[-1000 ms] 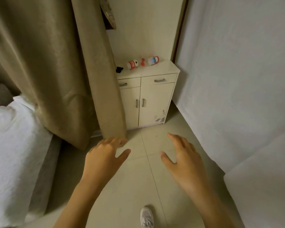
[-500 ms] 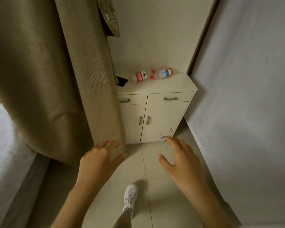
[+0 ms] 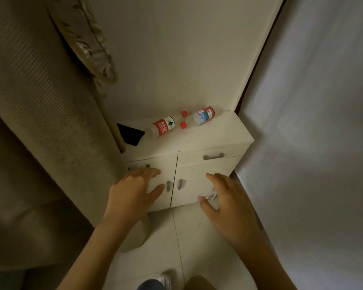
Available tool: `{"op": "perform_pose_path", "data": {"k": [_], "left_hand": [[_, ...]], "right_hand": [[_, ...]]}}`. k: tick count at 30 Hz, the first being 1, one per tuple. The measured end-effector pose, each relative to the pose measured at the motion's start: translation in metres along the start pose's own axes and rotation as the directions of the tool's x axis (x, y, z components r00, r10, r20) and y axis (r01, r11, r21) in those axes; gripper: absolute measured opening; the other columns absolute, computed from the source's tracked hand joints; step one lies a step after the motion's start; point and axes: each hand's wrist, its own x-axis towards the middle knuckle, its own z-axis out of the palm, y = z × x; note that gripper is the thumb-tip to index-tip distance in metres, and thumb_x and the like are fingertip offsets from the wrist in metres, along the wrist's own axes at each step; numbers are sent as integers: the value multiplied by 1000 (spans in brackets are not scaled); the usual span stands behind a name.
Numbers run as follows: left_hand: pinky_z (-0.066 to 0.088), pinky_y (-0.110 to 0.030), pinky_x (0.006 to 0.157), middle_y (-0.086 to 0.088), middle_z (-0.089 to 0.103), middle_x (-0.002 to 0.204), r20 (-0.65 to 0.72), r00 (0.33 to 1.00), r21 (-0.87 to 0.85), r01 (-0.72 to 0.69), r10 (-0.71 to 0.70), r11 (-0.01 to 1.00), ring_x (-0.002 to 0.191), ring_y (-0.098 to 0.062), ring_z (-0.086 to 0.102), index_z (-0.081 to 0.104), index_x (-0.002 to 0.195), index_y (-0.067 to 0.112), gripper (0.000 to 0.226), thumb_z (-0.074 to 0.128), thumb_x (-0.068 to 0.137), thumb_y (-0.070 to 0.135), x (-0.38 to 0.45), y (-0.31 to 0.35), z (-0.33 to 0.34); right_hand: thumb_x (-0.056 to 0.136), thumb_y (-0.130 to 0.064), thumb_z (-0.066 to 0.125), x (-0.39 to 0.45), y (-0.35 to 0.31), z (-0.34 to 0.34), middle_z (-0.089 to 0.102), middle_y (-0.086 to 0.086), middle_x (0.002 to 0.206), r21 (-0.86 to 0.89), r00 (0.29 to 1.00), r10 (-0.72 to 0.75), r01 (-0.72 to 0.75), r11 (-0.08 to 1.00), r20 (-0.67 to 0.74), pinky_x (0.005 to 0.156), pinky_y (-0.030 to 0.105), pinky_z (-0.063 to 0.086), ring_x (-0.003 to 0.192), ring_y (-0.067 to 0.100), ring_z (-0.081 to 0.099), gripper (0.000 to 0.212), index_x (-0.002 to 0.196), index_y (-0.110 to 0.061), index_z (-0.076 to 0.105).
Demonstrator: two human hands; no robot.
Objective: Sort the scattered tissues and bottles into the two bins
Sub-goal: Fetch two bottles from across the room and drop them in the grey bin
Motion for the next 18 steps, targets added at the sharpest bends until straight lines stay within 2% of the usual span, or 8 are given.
{"op": "perform_pose_path", "data": {"k": [2,7,13,16,18], "left_hand": [[53,-28,80,14,62,119,5,1000,-12,6,-6,1000,101,-10,62,58,124,33,39,57,88,49,27,0,6],[55,-27,72,9,69,108,10,1000,11,28,-28,1000,90,-10,67,64,117,28,37,62,85,46,90,-3,29],[55,-31,82,7,65,120,-18,993,40,115,-114,993,100,-13,65,59,126,27,43,59,88,47,171,2,56],[54,-36,86,3,67,119,-18,989,79,146,-145,986,101,-16,65,59,126,24,46,59,87,48,212,1,70],[51,-42,91,-2,68,118,-8,985,164,172,-173,971,102,-22,66,61,124,20,47,63,85,47,235,1,81]], "right_hand": [[91,-52,47,28,6,-2,34,-9,150,-16,1000,1,-1,1000,14,110,33,35,137,11,30,60,145,-33,29],[90,-53,48,107,26,-3,37,-9,149,-23,999,-35,36,999,34,111,32,34,137,12,32,60,144,-32,31],[90,-52,50,215,52,-2,41,-5,147,-10,990,-121,122,993,70,105,38,42,133,15,39,59,142,-31,35],[91,-50,48,263,65,-5,36,-3,150,-33,984,-147,150,988,99,111,38,35,138,17,32,58,144,-29,33],[92,-50,47,291,75,-6,33,-2,152,-69,980,-152,162,984,132,113,35,31,140,17,29,59,145,-29,31]]}}
